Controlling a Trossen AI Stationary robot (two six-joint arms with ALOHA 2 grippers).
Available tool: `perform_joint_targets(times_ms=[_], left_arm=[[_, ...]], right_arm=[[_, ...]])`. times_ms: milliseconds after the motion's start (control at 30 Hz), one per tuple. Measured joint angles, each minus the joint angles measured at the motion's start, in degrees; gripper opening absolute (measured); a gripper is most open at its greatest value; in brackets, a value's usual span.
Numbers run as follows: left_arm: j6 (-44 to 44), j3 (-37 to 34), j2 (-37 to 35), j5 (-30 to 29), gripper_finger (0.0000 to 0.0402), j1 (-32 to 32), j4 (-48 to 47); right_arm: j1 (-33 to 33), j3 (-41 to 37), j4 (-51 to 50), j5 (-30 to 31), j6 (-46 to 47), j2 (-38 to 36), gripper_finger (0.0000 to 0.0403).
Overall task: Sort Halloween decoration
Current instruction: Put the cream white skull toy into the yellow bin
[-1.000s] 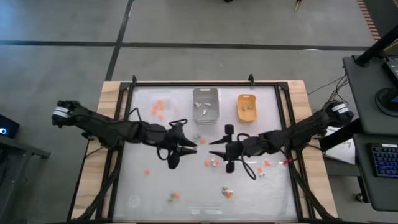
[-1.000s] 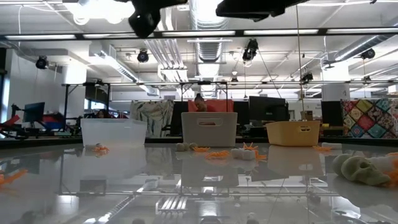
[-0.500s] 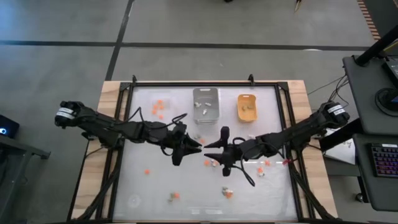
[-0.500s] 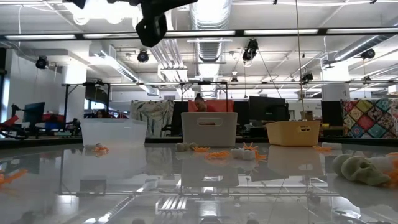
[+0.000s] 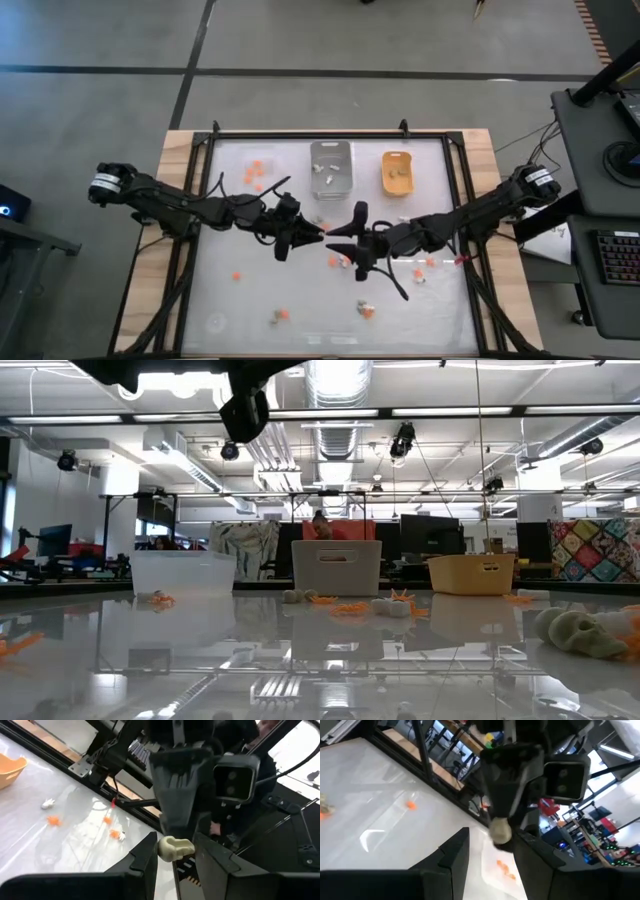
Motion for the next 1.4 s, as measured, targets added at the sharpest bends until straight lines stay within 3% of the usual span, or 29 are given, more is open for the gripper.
perform_joint_targets(times_ms=[833,1400], left_arm=[[1.8,0.0,3.3,0.0,0.0091,1.43,7.71],[2.8,0.09,3.23,0.07,0.0091,1.66,8.04]], right_arm=[[-1.01,0.0,2.24,0.36,-1.5,0.0,0.0139],[-3.02,0.0,2.24,0.32,-2.42,0.02,0.0134]])
